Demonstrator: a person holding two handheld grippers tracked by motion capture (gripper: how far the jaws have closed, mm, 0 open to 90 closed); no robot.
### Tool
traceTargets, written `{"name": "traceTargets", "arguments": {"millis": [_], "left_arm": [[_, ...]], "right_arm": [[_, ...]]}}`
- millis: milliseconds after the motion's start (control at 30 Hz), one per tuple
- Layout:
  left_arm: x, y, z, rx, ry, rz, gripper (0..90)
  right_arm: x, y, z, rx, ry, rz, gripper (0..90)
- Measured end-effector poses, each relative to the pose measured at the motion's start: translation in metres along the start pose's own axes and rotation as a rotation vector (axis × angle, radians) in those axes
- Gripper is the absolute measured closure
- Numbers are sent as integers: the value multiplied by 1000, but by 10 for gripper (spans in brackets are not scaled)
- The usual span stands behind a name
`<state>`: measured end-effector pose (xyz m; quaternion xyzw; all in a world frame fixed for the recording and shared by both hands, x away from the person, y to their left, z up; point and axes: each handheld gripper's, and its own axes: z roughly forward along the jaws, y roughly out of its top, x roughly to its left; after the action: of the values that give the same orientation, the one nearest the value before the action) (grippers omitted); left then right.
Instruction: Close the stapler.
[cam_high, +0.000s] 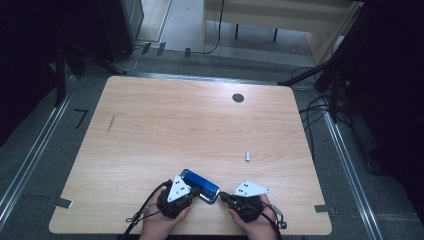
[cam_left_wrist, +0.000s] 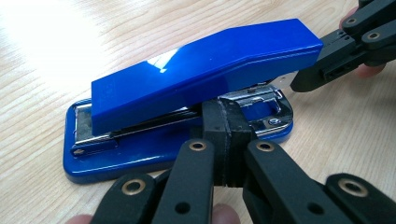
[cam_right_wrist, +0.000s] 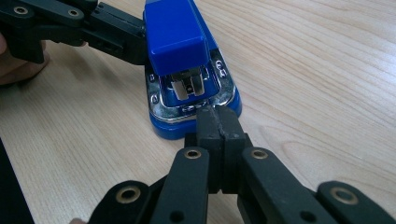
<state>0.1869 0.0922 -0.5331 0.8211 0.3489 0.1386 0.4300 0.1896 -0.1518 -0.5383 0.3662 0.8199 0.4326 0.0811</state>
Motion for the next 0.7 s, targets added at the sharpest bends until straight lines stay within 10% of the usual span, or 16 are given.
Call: {"name": "traceTargets", "arguments": {"millis": [700], "left_arm": [[-3,0,2,32,18,19,900]], "right_arm": [[7,2,5,-8,4,-36,900]]}}
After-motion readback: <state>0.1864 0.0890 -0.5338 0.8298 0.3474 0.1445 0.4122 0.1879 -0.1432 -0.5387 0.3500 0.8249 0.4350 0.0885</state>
